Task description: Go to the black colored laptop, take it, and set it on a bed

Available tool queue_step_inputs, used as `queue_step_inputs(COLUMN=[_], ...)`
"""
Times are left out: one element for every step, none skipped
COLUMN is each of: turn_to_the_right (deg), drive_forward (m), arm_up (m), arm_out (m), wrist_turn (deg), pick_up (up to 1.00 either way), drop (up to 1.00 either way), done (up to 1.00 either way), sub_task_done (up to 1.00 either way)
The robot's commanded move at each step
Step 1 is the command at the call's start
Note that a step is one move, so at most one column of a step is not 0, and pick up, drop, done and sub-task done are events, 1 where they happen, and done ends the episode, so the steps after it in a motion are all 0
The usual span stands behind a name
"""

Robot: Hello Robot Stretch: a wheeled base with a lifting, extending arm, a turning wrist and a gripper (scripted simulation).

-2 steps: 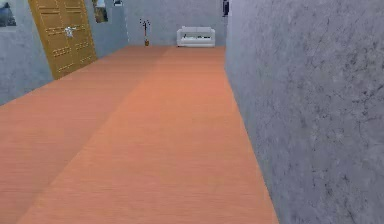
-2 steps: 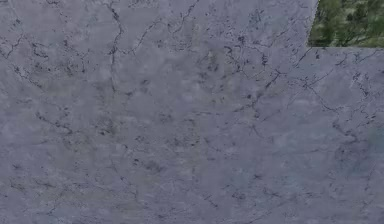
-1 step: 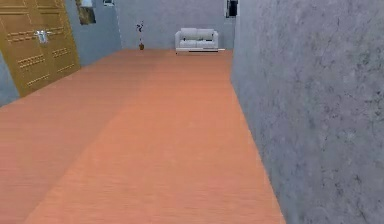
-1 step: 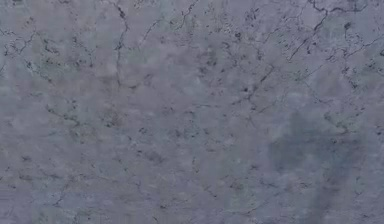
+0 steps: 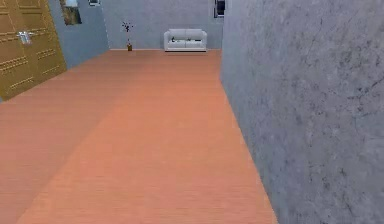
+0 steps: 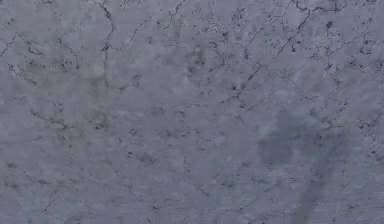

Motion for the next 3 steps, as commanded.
queue_step_inputs(turn_to_the_right=[0.0,0.0,0.0], drive_forward=[1.0,1.0,1.0], arm_up=[0.0,0.0,0.0], arm_out=[0.0,0.0,0.0], wrist_turn=[0.0,0.0,0.0], pick_up=[0.0,0.0,0.0], drop=[0.0,0.0,0.0], done=[0.0,0.0,0.0], sub_task_done=[0.0,0.0,0.0])
